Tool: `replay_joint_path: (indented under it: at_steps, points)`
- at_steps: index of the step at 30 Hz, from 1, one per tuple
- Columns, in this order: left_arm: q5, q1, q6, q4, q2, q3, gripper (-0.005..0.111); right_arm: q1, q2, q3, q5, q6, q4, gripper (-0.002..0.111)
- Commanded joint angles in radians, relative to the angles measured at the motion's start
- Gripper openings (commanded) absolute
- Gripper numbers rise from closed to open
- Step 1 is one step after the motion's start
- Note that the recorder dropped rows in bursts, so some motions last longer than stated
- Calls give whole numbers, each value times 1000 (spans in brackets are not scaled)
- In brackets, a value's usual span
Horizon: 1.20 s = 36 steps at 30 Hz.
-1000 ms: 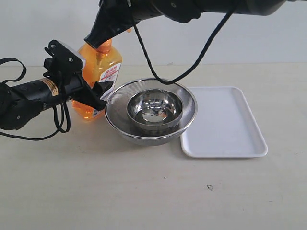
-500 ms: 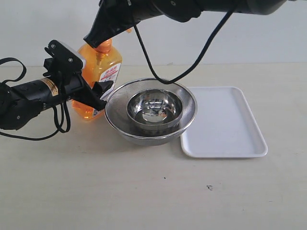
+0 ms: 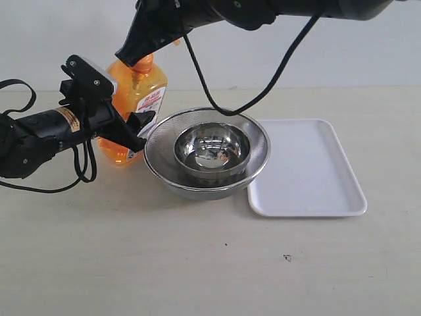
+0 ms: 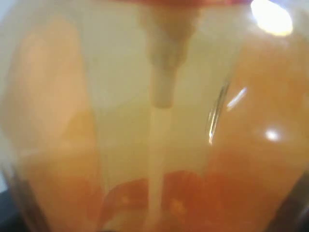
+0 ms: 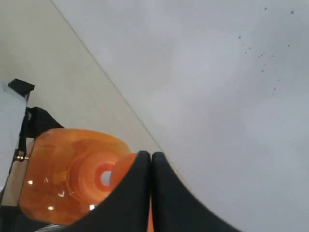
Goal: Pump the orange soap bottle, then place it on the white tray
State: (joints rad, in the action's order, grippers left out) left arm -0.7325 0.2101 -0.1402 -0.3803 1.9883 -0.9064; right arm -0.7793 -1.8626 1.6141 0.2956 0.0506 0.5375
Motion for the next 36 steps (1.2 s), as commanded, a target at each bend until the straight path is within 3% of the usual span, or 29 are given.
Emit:
replay_joint_path:
  at_steps: [1,14,24,36]
  points:
    - [-16,12,14,-5,-9,-6,5,2,-18,-17,71,-33,-12,0]
    - [3,12,14,-5,-9,-6,5,2,41,-1,-17,-35,74,0]
    - [3,12,14,-5,-9,-6,5,2,41,112,15,-42,78,0]
    - [3,12,14,-5,-9,-6,5,2,16,114,86,-51,24,0]
